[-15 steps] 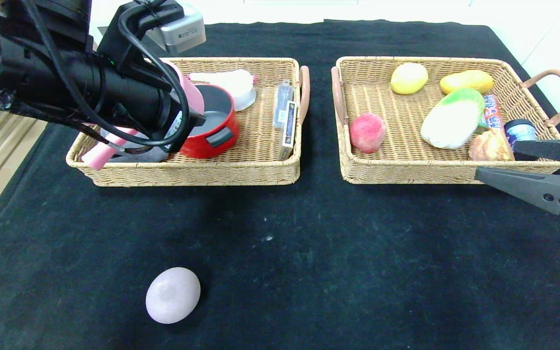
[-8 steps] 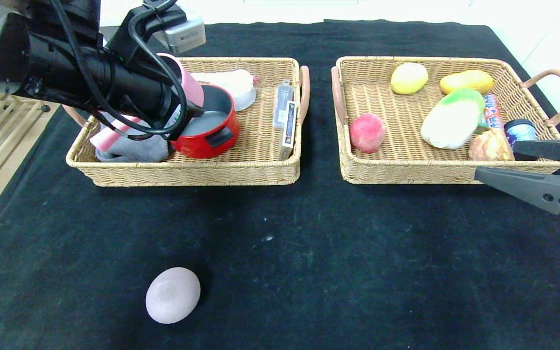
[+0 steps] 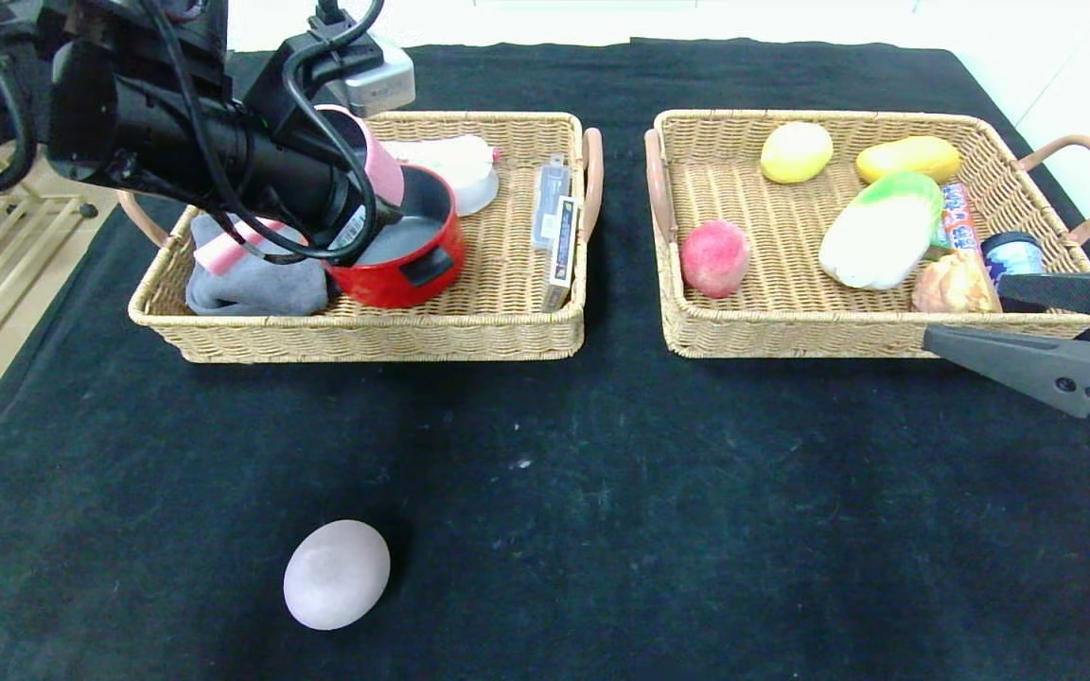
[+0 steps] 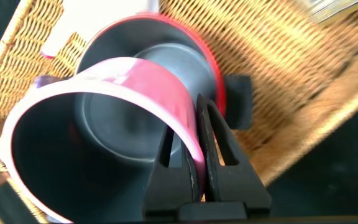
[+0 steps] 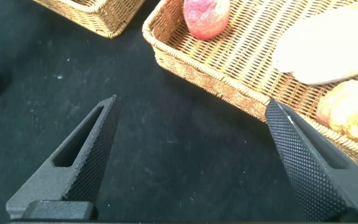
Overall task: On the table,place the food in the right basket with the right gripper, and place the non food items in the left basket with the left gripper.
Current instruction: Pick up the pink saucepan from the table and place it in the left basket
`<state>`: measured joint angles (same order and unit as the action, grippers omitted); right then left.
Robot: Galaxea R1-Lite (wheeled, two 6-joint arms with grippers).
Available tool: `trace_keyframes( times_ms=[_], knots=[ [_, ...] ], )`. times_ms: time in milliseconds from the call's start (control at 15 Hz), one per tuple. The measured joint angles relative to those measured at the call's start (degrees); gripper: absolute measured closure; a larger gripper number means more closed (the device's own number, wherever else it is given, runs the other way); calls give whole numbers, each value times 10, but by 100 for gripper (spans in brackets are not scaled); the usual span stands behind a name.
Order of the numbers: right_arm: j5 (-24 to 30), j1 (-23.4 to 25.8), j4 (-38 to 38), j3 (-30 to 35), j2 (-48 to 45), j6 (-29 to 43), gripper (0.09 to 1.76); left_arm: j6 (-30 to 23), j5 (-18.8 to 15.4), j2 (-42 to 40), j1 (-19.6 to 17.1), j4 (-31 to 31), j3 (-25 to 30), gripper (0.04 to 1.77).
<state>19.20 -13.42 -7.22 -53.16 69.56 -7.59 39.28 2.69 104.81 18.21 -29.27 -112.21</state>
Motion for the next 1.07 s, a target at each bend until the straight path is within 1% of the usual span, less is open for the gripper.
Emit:
trace_keyframes(
  times_ms=[400,600,733,933,1067],
  knots=[
    [0,0,0,0,5,0,14,16,0,15,-12,6,-4,163],
    [0,0,0,0,32,0,14,16,3,16,-12,6,-4,119],
    [0,0,0,-1,21,0,14,16,5,16,-12,5,-4,93],
    [0,0,0,-1,8,0,14,15,5,16,-11,5,-4,66],
    [0,0,0,-1,4,0,14,15,5,14,-11,4,-4,54]
  ],
)
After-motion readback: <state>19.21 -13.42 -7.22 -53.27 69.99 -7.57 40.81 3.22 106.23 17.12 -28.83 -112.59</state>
